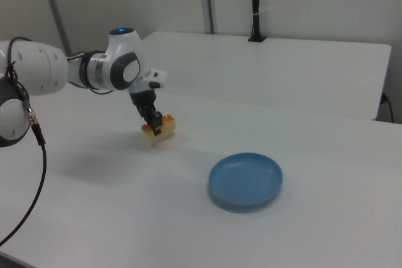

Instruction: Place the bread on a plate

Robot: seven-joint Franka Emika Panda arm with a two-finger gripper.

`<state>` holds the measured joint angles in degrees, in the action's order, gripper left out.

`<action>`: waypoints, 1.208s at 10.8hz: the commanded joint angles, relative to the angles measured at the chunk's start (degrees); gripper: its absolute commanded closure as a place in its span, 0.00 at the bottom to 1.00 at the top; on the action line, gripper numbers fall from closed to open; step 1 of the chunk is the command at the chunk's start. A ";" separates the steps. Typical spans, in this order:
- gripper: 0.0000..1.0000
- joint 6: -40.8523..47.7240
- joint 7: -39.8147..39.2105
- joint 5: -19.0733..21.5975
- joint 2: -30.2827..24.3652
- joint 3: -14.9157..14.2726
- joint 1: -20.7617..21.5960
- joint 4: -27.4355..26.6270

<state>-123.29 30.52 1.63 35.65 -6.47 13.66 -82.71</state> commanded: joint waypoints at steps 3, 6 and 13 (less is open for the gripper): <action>0.72 14.10 -19.04 0.39 -9.36 -9.85 -1.43 -0.69; 0.68 13.69 -30.84 0.56 -9.02 -15.40 -6.00 -1.39; 0.26 5.07 -36.23 0.12 -3.31 -16.64 -11.46 -5.26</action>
<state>-116.88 -4.52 1.65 31.79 -22.59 1.97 -87.22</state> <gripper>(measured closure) 0.542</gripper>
